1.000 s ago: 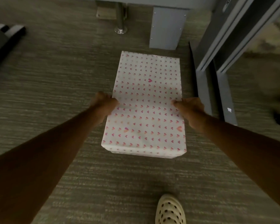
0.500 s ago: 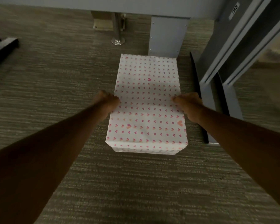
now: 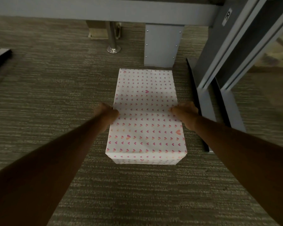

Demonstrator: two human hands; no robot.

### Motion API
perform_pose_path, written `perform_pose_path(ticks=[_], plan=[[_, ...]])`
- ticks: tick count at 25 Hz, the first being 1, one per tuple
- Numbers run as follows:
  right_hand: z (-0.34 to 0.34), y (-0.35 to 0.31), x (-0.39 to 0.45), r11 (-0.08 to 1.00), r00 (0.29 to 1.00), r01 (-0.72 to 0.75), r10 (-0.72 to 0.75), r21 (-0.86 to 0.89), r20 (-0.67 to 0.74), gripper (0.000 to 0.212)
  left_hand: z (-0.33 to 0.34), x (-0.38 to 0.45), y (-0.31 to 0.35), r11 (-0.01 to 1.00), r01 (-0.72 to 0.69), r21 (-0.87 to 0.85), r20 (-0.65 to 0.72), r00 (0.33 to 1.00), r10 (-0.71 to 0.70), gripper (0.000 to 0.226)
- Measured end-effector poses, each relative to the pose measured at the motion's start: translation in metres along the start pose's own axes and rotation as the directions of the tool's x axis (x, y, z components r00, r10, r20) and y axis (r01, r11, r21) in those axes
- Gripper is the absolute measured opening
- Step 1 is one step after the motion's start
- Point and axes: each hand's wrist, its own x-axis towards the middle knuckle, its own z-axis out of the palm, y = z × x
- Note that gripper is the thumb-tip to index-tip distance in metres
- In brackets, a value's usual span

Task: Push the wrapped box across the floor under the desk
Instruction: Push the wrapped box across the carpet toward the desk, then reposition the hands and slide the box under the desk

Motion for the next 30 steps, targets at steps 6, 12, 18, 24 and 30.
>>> perform_pose_path(ticks=[6, 12, 18, 24, 30], plan=[[-0.004, 0.005, -0.005, 0.998, 0.996, 0.057, -0.056, -0.010, 0.069, 0.020, 0.000, -0.014, 0.006, 0.997, -0.051, 0.059, -0.026, 0.998, 0.052, 0.044], [-0.006, -0.003, -0.020, 0.706, 0.911, 0.319, -0.413, -0.632, -0.002, 0.090, -0.006, -0.050, 0.024, 0.755, -0.361, 0.548, -0.088, 0.872, 0.481, 0.087], [-0.013, -0.014, -0.029, 0.509, 0.807, 0.407, -0.590, -0.758, 0.038, 0.110, -0.010, -0.053, 0.036, 0.518, -0.462, 0.720, -0.029, 0.726, 0.687, 0.108], [-0.019, -0.018, -0.030, 0.476, 0.813, 0.367, -0.581, -0.799, 0.027, 0.113, -0.010, -0.062, 0.044, 0.499, -0.462, 0.733, -0.020, 0.719, 0.695, 0.110], [-0.021, -0.020, -0.031, 0.488, 0.828, 0.347, -0.561, -0.801, 0.016, 0.113, -0.008, -0.064, 0.049, 0.493, -0.466, 0.735, -0.020, 0.712, 0.702, 0.110]])
